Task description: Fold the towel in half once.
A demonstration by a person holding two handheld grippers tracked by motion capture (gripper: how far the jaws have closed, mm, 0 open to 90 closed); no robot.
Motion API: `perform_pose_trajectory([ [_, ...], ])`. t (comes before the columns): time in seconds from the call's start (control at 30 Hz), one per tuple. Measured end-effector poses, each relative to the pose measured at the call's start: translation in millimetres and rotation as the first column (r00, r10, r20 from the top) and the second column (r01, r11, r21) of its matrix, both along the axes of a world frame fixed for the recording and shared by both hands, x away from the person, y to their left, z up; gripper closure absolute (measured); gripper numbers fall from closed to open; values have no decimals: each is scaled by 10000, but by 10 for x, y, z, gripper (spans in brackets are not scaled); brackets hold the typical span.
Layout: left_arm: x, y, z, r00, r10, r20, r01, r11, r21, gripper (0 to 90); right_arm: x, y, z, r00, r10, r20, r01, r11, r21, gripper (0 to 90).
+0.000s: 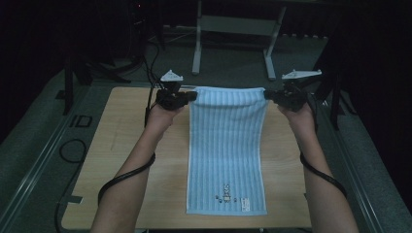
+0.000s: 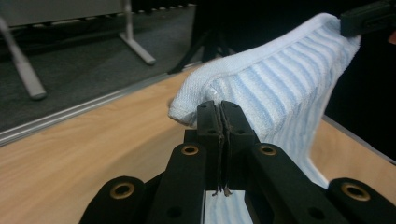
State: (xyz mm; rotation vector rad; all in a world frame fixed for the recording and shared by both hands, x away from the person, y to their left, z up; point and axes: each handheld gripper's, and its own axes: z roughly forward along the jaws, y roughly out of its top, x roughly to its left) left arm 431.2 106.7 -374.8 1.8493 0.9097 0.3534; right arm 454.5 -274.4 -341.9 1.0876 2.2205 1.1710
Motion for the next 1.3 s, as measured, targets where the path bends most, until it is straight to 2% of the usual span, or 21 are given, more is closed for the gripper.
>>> perform_pose_trajectory([
  [0.13,-185,21,-124,9990,-358,-255,356,9993,-84,872,-253,-61,-122,9990,439,-5,-439,9989,155,883],
  [0.37,-590,12,-499,9921,-1045,-697,1038,9945,-131,872,-709,-140,-525,9935,1076,-358,-1068,9940,239,883],
  [0.43,-698,11,-626,9883,-1192,-952,1174,9928,-246,872,-842,-139,-648,9903,1315,-451,-1312,9913,93,883],
  [0.5,-803,4,-761,9846,-1302,-1165,1277,9914,-290,873,-958,-151,-783,9875,1434,-656,-1421,9896,245,883],
  [0.57,-888,-8,-902,9813,-1372,-1349,1371,9905,-95,873,-1069,-160,-921,9848,1552,-777,-1542,9879,187,882],
  [0.63,-947,-17,-1053,9748,-1399,-1735,1416,9899,-27,872,-1164,-183,-1051,9815,1629,-1009,-1587,9861,490,883],
  [0.67,-972,-16,-1127,9724,-1394,-1872,1413,9900,-32,872,-1204,-184,-1118,9785,1736,-1112,-1696,9845,450,882],
  [0.7,-972,-16,-1127,9724,-1394,-1872,1413,9900,-32,872,-1204,-184,-1118,9785,1736,-1112,-1696,9845,450,882],
  [0.73,-1015,-26,-1263,9644,-1393,-2246,1427,9898,-10,872,-1240,-181,-1181,9777,1732,-1184,-1716,9849,241,883],
  [0.77,-1029,-34,-1310,9620,-1372,-2360,1414,9900,7,872,-1282,-196,-1313,9723,1768,-1527,-1723,9841,427,882],
  [0.8,-1035,-47,-1370,9549,-1441,-2595,1496,9887,15,872,-1291,-198,-1362,9700,1783,-1654,-1742,9839,392,883],
  [0.83,-1044,-60,-1417,9543,-1417,-2632,1513,9884,162,872,-1299,-203,-1426,9705,1666,-1741,-1648,9860,248,883],
  [0.87,-1048,-72,-1458,9528,-1371,-2707,1485,9887,220,872,-1296,-215,-1493,9687,1596,-1903,-1567,9872,306,882],
  [0.9,-1039,-78,-1507,9452,-1420,-2940,1525,9882,130,872,-1284,-226,-1561,9635,1629,-2122,-1573,9866,432,883],
  [0.97,-1032,-92,-1555,9444,-1301,-3021,1422,9897,182,872,-1251,-232,-1700,9593,1460,-2416,-1418,9893,347,882],
  [1.0,-1022,-103,-1579,9397,-1332,-3149,1462,9891,178,872,-1235,-233,-1741,9569,1441,-2523,-1398,9896,351,882],
  [1.1,-991,-117,-1567,9408,-1282,-3136,1407,9899,174,872,-1157,-225,-1825,9500,1359,-2812,-1327,9907,305,883],
  [1.13,-999,-104,-1517,9497,-1177,-2903,1267,9919,125,872,-1125,-226,-1804,9511,1351,-2777,-1299,9908,369,882],
  [1.2,-1062,-61,-1365,9620,-1309,-2397,1294,9913,-220,871,-1117,-233,-1712,9576,1346,-2546,-1255,9907,516,883],
  [1.27,-1218,-29,-1223,9722,-1579,-1729,1576,9874,-154,870,-1228,-256,-1526,9691,1404,-2029,-1319,9897,552,882],
  [1.3,-1336,-5,-1171,9642,-2124,-1589,2109,9771,-263,868,-1357,-276,-1421,9748,1508,-1641,-1430,9880,585,880],
])
